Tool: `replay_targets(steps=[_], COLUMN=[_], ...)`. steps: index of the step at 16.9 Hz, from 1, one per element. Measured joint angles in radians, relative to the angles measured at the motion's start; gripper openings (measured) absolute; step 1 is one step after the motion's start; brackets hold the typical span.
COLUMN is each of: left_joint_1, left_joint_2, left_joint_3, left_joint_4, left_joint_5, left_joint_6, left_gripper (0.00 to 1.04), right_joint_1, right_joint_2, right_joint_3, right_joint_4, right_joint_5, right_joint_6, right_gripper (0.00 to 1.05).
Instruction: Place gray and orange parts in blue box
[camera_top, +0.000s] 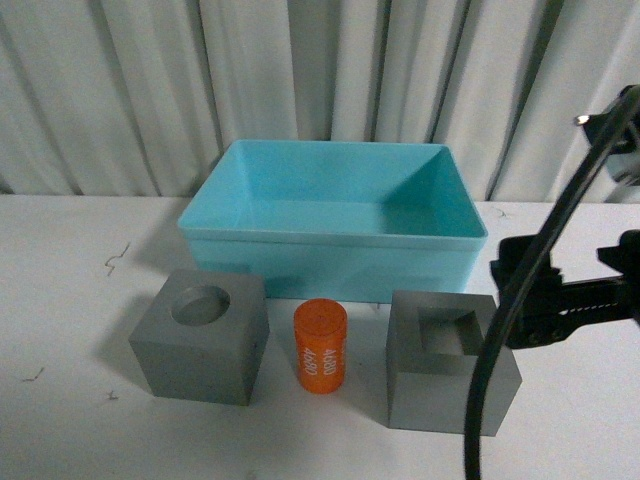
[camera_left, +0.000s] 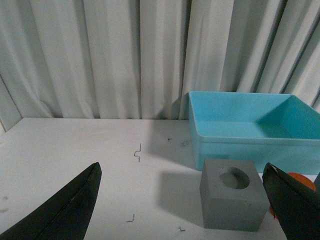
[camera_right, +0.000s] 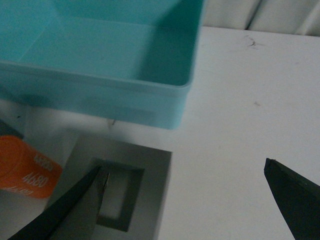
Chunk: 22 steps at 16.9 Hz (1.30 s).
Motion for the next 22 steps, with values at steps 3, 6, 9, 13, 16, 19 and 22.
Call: replay_targets(steps=[3,6,9,13,16,19,22], left_joint_1=[0.000,0.000,0.000,0.000,0.000,0.000,0.000], left_joint_2=[0.000,0.000,0.000,0.000,0.000,0.000,0.000], left_joint_3=[0.000,0.000,0.000,0.000,0.000,0.000,0.000], left_joint_4=[0.000,0.000,0.000,0.000,0.000,0.000,0.000], left_joint_5=[0.000,0.000,0.000,0.000,0.000,0.000,0.000], left_joint_6=[0.000,0.000,0.000,0.000,0.000,0.000,0.000], left_gripper=[0.98,0.98,0.98,0.98,0.98,0.98,0.98], right_joint_1=[0.035,0.045,0.052,0.058,0.058,0.058,0.056], right_joint_2=[0.052,0.107,0.183,0.258,0.292,0.303,0.280], right_joint_3=[0.004,0.009,0.036,0.088,0.122,0.137,0.122], right_joint_4=[-0.006,-0.002,0.005,0.018,0.009,-0.011,-0.031], right_joint_5=[0.031,0.056,0.059,0.068,0.063,0.045,0.029], right_joint_6=[0.031,0.082,0.098,0.112,0.146,0.196,0.251], right_gripper=[0.98,0.98,0.98,0.98,0.98,0.72,0.38])
